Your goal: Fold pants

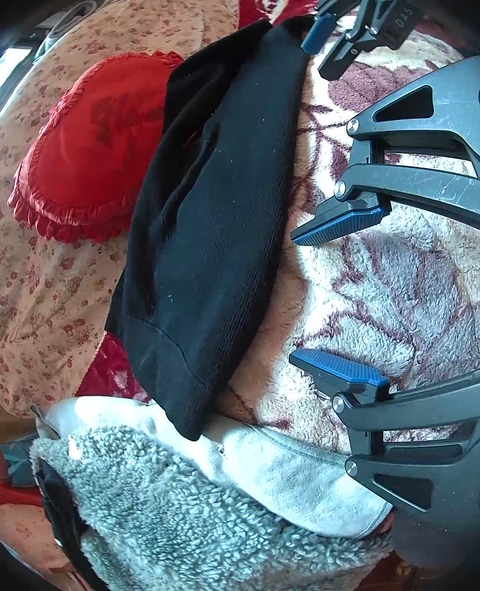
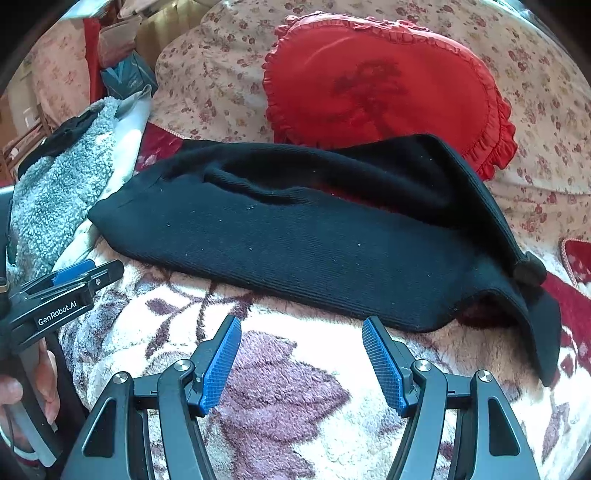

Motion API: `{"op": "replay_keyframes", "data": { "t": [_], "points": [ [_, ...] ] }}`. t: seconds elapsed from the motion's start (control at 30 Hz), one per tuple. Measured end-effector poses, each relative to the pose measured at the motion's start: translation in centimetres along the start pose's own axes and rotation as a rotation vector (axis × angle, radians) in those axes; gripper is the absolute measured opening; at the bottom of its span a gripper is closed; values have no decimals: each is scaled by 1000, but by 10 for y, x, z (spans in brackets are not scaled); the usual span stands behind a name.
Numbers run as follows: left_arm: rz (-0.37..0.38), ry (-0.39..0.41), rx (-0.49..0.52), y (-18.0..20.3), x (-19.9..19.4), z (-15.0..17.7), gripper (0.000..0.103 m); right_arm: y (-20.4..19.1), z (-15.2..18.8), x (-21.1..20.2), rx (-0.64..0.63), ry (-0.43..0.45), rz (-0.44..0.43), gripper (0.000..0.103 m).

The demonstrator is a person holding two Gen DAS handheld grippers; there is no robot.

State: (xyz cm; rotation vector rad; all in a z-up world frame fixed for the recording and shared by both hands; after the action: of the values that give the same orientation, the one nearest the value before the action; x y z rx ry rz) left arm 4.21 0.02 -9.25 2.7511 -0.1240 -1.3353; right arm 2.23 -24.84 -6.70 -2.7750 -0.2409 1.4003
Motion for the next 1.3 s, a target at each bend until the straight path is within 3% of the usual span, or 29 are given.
{"op": "replay_keyframes", "data": {
  "t": [0.4, 0.77, 1.07, 1.3],
  "points": [
    [2, -19, -40, -8, -1, -7, 58, -11, -2, 9, -39, -6, -17, 67],
    [-73, -44, -57, -22, -1, -16, 58, -16, -6, 15, -48, 1, -50, 67],
    [-80, -92, -175, -55, 20, -39, 58, -17, -10, 25, -106, 36, -31, 67],
    [-110, -110, -132, -48, 47, -57, 58, -20, -21, 40, -176, 78, 1, 65]
  ]
}}
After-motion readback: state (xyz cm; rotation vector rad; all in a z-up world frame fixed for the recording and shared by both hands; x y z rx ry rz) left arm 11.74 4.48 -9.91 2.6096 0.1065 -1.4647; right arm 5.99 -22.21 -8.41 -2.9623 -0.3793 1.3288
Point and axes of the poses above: each gripper's, at about its wrist camera, not at the fingertips, and x roughly the way its jaws point, y to its right, z to its underside, the point moved 7 cm from there along x, roughly the way its jaws point
